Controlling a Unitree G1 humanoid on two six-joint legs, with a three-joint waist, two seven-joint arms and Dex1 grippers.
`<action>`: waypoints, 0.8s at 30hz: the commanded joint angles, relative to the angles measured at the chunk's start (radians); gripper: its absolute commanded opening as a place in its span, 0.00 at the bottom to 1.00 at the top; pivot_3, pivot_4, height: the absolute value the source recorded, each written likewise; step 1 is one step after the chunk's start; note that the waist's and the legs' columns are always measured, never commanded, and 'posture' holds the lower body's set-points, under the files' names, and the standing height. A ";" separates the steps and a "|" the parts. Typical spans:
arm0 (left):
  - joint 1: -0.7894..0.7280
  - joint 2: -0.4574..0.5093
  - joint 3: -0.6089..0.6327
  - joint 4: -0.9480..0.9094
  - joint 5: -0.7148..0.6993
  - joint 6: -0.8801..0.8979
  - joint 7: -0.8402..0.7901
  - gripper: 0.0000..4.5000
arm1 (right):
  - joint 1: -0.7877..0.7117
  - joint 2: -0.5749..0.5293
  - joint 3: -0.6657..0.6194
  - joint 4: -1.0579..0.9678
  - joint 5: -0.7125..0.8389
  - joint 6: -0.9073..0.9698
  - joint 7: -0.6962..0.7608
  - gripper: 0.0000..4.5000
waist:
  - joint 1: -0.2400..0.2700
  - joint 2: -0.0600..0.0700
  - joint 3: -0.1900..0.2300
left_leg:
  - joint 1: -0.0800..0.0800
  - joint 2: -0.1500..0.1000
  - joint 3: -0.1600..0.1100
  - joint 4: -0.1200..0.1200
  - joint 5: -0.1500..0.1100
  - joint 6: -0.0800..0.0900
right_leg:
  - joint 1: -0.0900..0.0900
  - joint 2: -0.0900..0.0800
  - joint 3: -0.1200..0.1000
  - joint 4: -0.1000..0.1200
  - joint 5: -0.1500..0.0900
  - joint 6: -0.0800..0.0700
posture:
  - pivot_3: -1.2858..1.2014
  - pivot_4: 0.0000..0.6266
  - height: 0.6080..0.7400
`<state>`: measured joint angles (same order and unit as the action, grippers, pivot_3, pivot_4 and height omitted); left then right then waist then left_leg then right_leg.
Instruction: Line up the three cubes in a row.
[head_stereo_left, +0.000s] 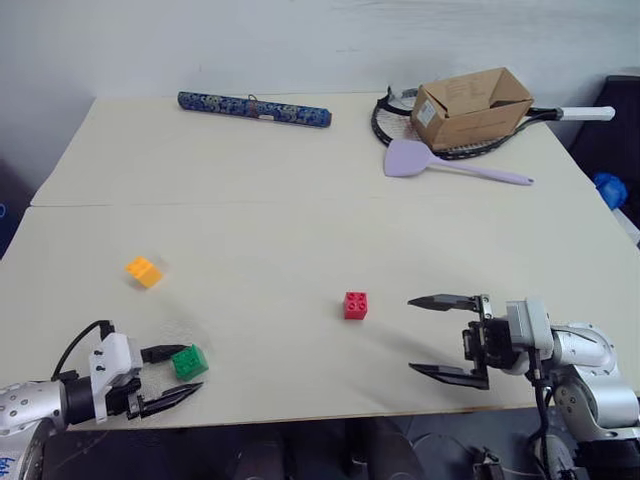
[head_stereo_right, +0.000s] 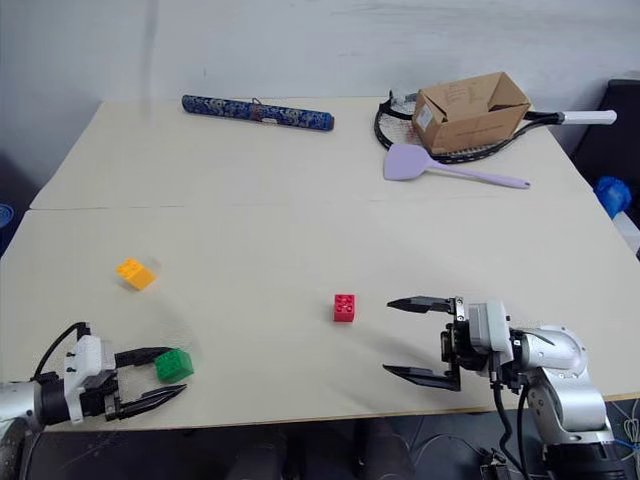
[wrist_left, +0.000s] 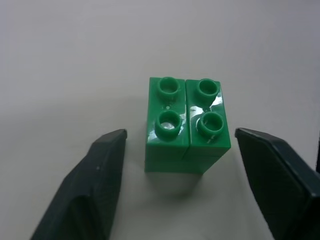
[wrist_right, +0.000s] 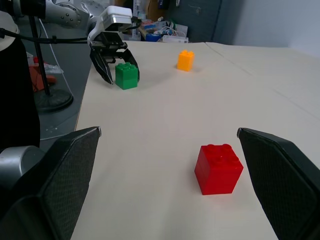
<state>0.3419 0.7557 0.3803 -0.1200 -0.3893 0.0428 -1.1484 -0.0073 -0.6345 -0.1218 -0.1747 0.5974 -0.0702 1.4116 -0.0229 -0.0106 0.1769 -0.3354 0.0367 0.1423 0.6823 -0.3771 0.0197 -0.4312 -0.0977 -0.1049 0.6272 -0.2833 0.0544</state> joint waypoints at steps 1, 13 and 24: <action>-0.033 -0.004 -0.006 0.019 -0.006 -0.028 0.006 0.52 | 0.022 -0.018 -0.032 -0.009 -0.005 -0.039 0.005 1.00 | 0.002 0.000 0.000 | 0.000 0.000 0.000 0.000 0.000 0.000 | 0.000 0.000 0.000 0.000 0.000 0.000 | 0.52 0.24 1.00; -0.525 -0.025 -0.331 -0.043 0.016 0.121 -0.023 0.33 | 0.163 0.025 -0.128 -0.156 0.068 0.040 -0.183 1.00 | 0.032 0.000 0.000 | 0.001 -0.001 0.000 0.000 0.000 0.000 | 0.002 0.000 0.000 0.001 0.000 0.000 | 0.52 0.24 1.00; -0.848 -0.214 -0.598 0.335 0.188 -0.041 -0.095 0.33 | 0.148 0.034 -0.098 -0.289 0.049 0.107 -0.359 1.00 | 0.026 0.001 -0.001 | 0.001 -0.003 0.003 0.002 0.003 0.002 | 0.001 0.003 0.001 0.001 0.001 0.002 | 0.52 0.24 1.00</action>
<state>-0.4753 0.5448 -0.2121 0.2055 -0.2169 0.0249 -1.2319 0.1487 -0.5905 -0.2157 -0.4068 0.6370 0.0233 1.0761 0.0031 -0.0091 0.1758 -0.3347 0.0338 0.1450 0.6847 -0.3743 0.0217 -0.4298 -0.0948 -0.1040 0.6284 -0.2820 0.0566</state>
